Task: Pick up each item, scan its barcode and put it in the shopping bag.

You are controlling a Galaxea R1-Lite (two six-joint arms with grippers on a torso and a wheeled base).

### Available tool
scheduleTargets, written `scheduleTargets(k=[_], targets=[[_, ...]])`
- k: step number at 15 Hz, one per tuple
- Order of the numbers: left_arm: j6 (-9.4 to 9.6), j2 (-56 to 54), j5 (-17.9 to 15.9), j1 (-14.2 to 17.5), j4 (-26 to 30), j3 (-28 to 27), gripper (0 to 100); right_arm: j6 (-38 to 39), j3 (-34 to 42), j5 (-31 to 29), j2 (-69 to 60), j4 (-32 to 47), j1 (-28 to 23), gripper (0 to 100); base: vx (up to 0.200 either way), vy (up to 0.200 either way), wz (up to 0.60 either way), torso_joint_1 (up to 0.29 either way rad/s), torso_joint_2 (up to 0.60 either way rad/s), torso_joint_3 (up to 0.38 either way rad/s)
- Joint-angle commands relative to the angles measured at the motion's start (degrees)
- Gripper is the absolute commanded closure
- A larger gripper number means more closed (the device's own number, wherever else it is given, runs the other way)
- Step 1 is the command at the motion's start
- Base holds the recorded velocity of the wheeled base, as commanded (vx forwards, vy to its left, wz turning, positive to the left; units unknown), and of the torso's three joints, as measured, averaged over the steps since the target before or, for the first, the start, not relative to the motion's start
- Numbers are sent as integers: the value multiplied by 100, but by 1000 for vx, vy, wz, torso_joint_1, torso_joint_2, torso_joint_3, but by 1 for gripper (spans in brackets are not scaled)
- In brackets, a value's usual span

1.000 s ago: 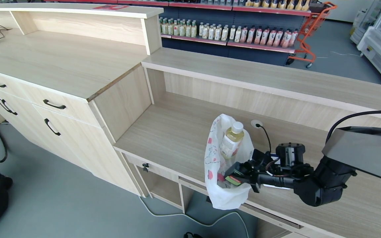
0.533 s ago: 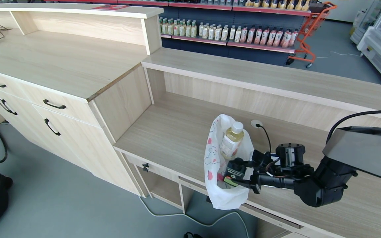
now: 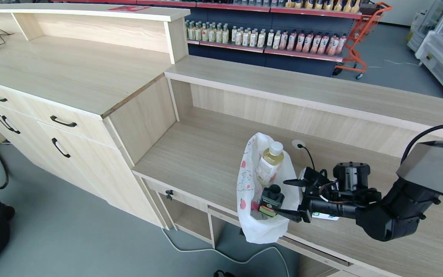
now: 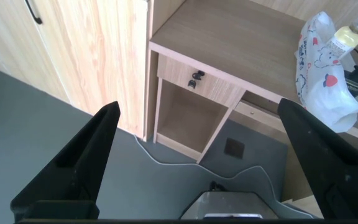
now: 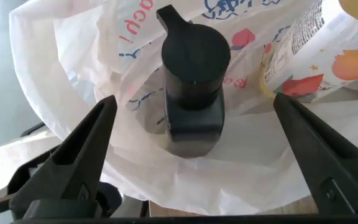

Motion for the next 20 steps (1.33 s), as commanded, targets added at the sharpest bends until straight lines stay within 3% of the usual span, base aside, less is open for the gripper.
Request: scheduleTargets(k=[1, 8, 11, 15, 20], targets=[[-1, -2, 0, 0, 0, 1, 0, 230, 407, 16, -1057, 292, -270, 0, 0, 0, 0, 0, 0, 0], [-1, -2, 0, 0, -9, 1, 0, 406, 1233, -142, -3632, 1206, -1491, 0, 0, 0, 0, 0, 0, 0], [-1, -2, 0, 0, 0, 1, 0, 204, 1119, -1232, -4634, 2287, -1869, 0, 0, 0, -400, 3, 0, 3], [-1, -2, 0, 0, 0, 1, 0, 951, 1128, -2199, -5627, 2735, -1940, 0, 0, 0, -600, 4, 4, 4], [-1, -2, 0, 0, 0, 1, 0, 1118, 2235, -2559, -6814, 3061, -2537, 0, 0, 0, -600, 2, 0, 0]])
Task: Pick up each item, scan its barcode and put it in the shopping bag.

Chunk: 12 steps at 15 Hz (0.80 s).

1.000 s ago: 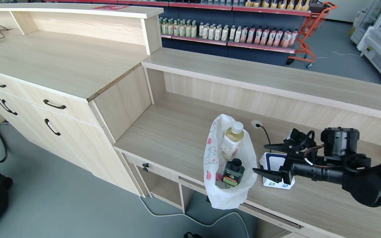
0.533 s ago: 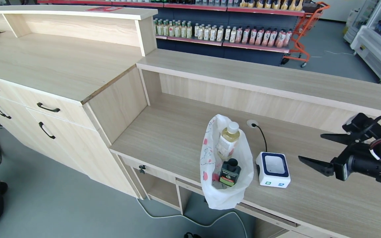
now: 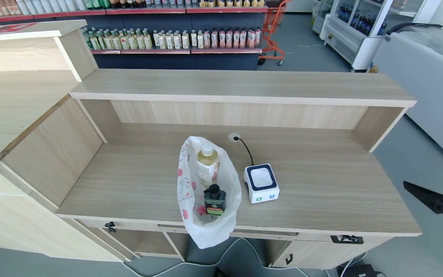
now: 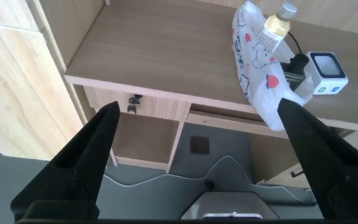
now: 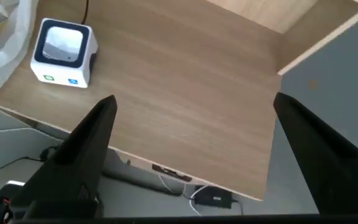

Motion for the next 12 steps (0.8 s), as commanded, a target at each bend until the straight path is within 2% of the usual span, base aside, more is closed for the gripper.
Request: scheduleTargets(k=[1, 3, 5, 8, 9, 11, 12], targets=[[-1, -2, -2, -2, 0, 1, 0, 30, 580, -214, -801, 21, -197, 0, 0, 0, -600, 7, -2, 2], [-1, -2, -2, -2, 0, 1, 0, 662, 1652, -293, -1803, -5, -179, 0, 0, 0, 0, 0, 0, 0], [-1, -2, -2, -2, -9, 1, 0, 1058, 2215, -311, -2489, -5, -47, 0, 0, 0, 0, 0, 0, 0], [-1, -2, -2, -2, 0, 1, 0, 1489, 2267, -829, -4159, 1164, 304, 0, 0, 0, 0, 0, 0, 0], [-1, -2, -2, -2, 0, 1, 0, 1787, 2267, -1269, -4792, 1937, 471, 0, 0, 0, 0, 0, 0, 0], [-1, -2, -2, -2, 0, 1, 0, 2244, 2267, -1568, -5363, 2588, 621, 0, 0, 0, 0, 0, 0, 0], [-1, -2, -2, -2, 0, 1, 0, 2411, 2267, -1691, -5618, 2790, 867, 0, 0, 0, 0, 0, 0, 0]])
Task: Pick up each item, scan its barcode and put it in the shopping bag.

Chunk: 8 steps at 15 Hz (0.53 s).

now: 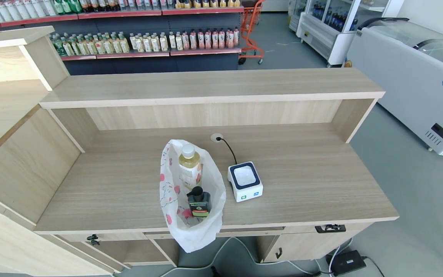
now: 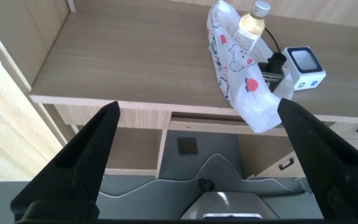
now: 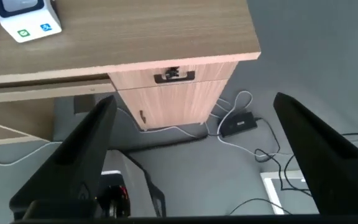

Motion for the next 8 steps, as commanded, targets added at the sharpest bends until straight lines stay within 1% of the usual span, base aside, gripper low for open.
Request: scheduleTargets(k=[1, 2, 4, 8], targets=[[-1, -2, -2, -2, 1, 1, 0, 297, 22, -346, -1122, 433, 612, 0, 0, 0, 0, 0, 0, 0], [-1, -2, -2, -2, -8, 1, 0, 279, 22, -363, -1316, 442, 753, 0, 0, 0, 0, 0, 0, 0], [-1, -2, -2, -2, 1, 1, 0, 235, 22, -214, -1764, 477, 753, 0, 0, 0, 0, 0, 0, 0], [-1, -2, -2, -2, 1, 1, 0, 244, 22, -214, -1808, 486, 735, 0, 0, 0, 0, 0, 0, 0]])
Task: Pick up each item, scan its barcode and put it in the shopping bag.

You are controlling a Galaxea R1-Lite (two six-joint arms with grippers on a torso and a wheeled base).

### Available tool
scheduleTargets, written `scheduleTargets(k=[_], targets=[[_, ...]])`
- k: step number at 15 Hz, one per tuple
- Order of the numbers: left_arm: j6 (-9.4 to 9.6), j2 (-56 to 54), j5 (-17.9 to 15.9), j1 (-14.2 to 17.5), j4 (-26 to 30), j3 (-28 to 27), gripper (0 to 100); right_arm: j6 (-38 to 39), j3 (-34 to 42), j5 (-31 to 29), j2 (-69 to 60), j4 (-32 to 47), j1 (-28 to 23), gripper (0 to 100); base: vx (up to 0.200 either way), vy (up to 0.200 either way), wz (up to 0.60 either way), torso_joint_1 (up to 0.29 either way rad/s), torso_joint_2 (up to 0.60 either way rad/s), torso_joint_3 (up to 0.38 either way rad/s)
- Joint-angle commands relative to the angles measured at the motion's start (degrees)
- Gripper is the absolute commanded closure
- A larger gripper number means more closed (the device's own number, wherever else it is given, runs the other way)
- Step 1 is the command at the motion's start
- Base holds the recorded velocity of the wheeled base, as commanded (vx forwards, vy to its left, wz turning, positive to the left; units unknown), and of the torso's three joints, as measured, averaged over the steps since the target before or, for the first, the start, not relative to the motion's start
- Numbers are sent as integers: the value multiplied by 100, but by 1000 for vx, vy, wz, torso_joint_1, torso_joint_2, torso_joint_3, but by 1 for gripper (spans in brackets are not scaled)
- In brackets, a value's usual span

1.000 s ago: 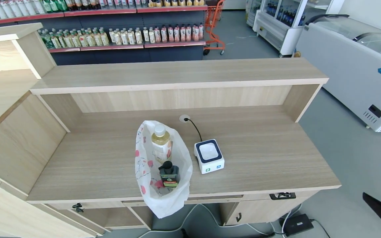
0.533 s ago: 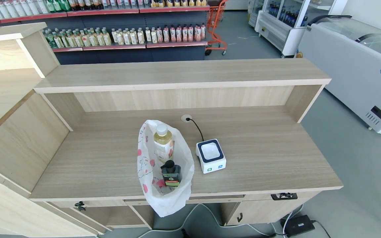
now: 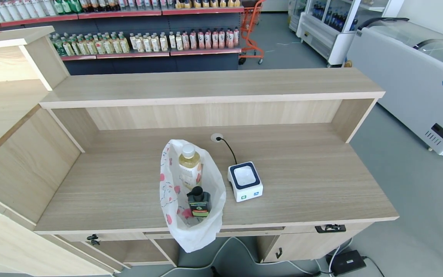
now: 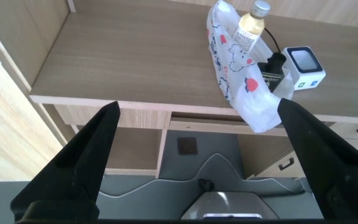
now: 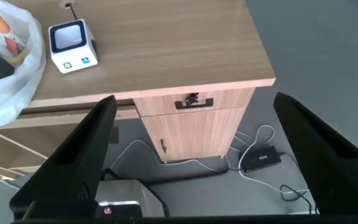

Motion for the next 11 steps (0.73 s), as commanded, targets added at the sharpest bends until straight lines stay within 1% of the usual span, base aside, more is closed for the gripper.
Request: scheduleTargets(k=[1, 11], targets=[[-4, -2, 0, -2, 1, 1, 0, 54, 0, -2, -94, -2, 6, 0, 0, 0, 0, 0, 0, 0], [-4, -2, 0, -2, -8, 1, 0, 28, 0, -2, -94, -2, 6, 0, 0, 0, 0, 0, 0, 0]])
